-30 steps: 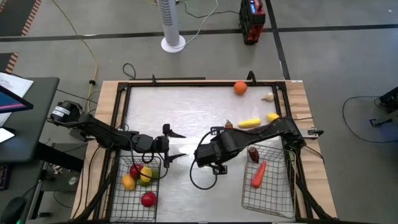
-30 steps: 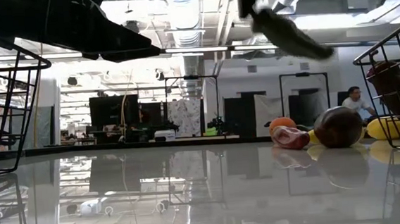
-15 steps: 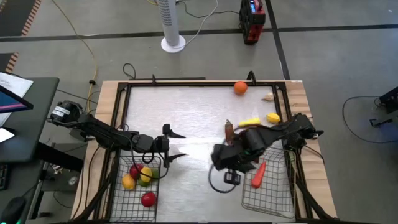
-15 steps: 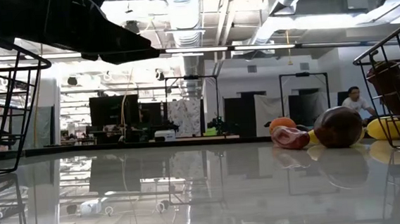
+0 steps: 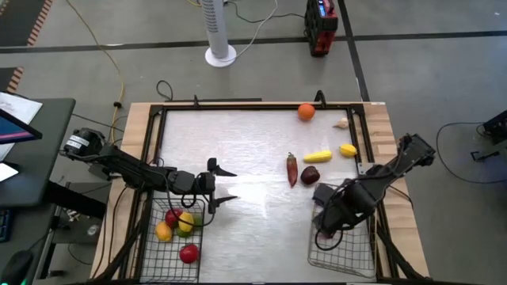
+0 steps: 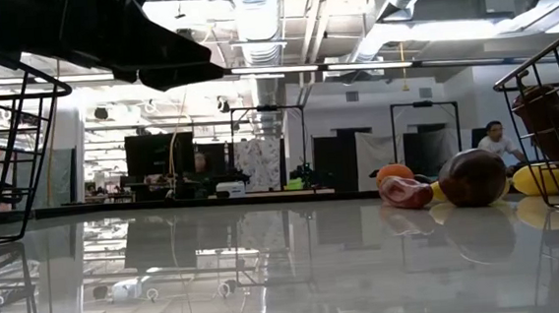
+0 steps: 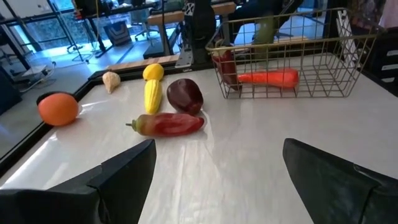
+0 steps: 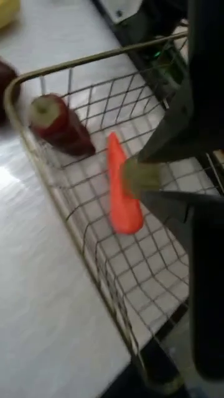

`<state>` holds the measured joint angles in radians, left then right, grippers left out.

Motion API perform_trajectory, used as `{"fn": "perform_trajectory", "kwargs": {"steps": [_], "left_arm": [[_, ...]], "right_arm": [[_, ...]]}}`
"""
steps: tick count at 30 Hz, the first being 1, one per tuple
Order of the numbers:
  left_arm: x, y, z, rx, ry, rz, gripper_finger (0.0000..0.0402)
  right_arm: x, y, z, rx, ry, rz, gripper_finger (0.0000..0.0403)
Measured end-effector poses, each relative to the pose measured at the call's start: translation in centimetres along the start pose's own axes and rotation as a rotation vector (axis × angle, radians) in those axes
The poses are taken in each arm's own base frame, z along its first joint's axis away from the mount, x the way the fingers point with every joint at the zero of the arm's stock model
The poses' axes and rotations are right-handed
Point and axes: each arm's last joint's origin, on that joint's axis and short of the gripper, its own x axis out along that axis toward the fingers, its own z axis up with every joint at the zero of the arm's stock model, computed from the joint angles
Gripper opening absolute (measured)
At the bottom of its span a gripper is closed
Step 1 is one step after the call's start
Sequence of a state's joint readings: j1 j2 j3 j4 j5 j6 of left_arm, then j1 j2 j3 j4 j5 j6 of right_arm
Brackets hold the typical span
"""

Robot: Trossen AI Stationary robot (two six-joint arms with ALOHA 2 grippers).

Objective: Sort produce into baskets
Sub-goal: Put the green chili pepper into the gold wire basket, then put the red chili pepper into the gold wire basket

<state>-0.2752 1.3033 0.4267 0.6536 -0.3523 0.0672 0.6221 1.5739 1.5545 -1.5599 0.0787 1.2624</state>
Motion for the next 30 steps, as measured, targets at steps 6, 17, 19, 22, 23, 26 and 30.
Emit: {"fn": "perform_trajectory", "kwargs": {"steps": [6,17,19,22,23,26,30], "left_arm": [[0.0,0.0,0.0,0.006,-0.001,0.0,0.0341],[0.0,0.0,0.0,0.007,-0.001,-0.002,0.0341],[0.0,0.0,0.0,0.007,-0.001,-0.003,0.0341],[0.0,0.0,0.0,0.007,0.0,-0.003,0.0341],[0.0,0.0,0.0,0.007,0.002,-0.003,0.0341],[0.0,0.0,0.0,0.008,0.005,-0.003,0.0341],[0.0,0.0,-0.1,0.003,0.008,-0.003,0.0341]], "right_arm": [[0.5,-0.5,0.1,0.042,0.083,0.001,0.0203],[-0.5,-2.5,5.0,0.084,0.02,0.032,0.0241],[-0.4,-3.1,6.1,0.083,-0.001,0.02,0.024],[0.0,-3.8,7.8,0.088,-0.026,-0.008,0.0239],[0.3,-4.0,8.4,0.09,-0.04,-0.022,0.0239],[1.2,-4.4,10.7,0.088,-0.098,-0.052,0.0239],[2.9,-4.9,13.8,0.081,-0.127,-0.085,0.0239]]}}
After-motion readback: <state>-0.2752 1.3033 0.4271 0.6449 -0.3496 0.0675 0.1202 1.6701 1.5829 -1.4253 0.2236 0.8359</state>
